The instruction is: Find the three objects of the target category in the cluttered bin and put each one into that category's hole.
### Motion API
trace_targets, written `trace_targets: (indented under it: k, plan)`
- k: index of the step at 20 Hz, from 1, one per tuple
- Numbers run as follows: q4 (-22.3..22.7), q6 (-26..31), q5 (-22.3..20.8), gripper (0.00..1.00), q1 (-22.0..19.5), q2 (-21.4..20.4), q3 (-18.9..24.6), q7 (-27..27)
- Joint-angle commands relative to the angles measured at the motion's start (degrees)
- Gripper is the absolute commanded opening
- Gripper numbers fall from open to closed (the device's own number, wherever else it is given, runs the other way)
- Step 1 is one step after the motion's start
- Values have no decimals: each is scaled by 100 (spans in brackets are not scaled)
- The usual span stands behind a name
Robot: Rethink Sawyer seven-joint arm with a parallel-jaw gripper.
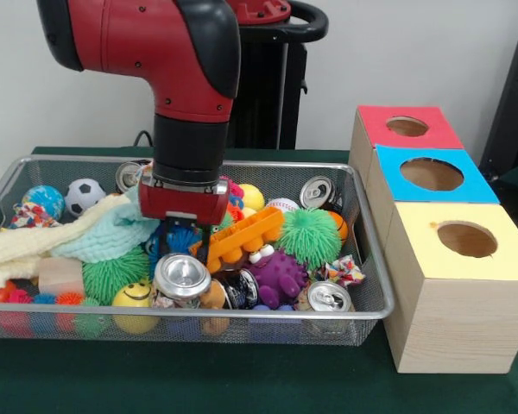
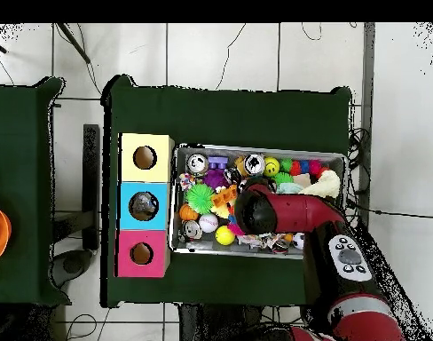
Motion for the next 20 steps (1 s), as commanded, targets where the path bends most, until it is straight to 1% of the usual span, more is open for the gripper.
trace_targets:
  k: [1,3,6,10,12,13,15,18,20]
  plan:
    - [14,1634,370,0,-299,-19,393,-85]
    - [63,1279,207,0,-362,-20,460,-142]
    - [53,1177,132,0,-437,61,478,-145]
    - [71,1085,-135,0,-662,184,497,-320]
    - [57,841,-260,0,-730,313,370,-203]
    - [97,730,-302,0,-803,334,394,-191]
    - [251,510,-473,0,-1128,379,545,-359]
    - [268,618,-601,0,-1436,409,733,-619]
    - [273,786,-720,0,-1663,400,892,-917]
